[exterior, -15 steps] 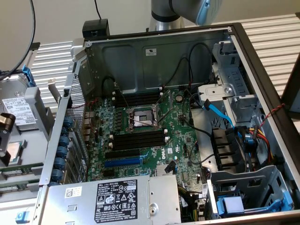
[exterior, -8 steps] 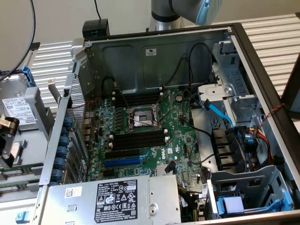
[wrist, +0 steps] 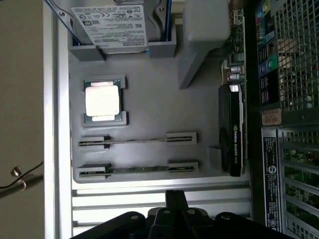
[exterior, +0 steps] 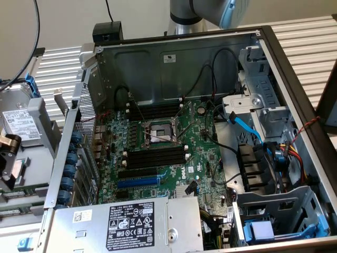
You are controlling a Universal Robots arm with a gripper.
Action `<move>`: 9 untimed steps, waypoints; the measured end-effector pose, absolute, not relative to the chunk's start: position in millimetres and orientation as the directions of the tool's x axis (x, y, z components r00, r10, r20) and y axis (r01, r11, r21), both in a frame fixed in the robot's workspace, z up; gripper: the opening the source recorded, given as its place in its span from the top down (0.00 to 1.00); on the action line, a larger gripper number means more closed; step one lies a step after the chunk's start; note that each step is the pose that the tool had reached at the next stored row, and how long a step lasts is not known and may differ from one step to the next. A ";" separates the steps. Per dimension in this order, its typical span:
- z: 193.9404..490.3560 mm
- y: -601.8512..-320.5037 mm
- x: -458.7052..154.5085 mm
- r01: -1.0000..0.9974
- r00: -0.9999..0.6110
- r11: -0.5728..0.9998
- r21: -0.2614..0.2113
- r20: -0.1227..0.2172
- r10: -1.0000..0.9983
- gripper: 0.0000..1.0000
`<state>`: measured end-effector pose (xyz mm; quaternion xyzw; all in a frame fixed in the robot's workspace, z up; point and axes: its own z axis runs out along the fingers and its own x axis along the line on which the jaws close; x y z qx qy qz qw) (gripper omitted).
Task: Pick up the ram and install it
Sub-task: 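Pick up the ram and move it above insertion slot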
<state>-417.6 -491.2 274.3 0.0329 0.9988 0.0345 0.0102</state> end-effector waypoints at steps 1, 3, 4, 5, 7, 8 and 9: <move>272.7 -490.6 -419.2 0.065 -0.998 0.995 0.070 -0.018 0.067 0.89; 269.3 -489.5 -422.6 0.066 -0.998 0.995 0.070 -0.018 0.067 0.89; 267.6 -488.8 -424.3 0.066 -0.998 0.995 0.070 -0.018 0.068 0.89; 265.9 -488.2 -425.9 0.067 -0.998 0.995 0.070 -0.018 0.068 0.89; 262.4 -487.1 -429.5 0.067 -0.997 0.995 0.070 -0.018 0.069 0.89; 260.8 -486.5 -431.2 0.068 -0.997 0.995 0.070 -0.018 0.069 0.89; 259.1 -486.0 -432.8 0.068 -0.997 0.995 0.070 -0.018 0.069 0.89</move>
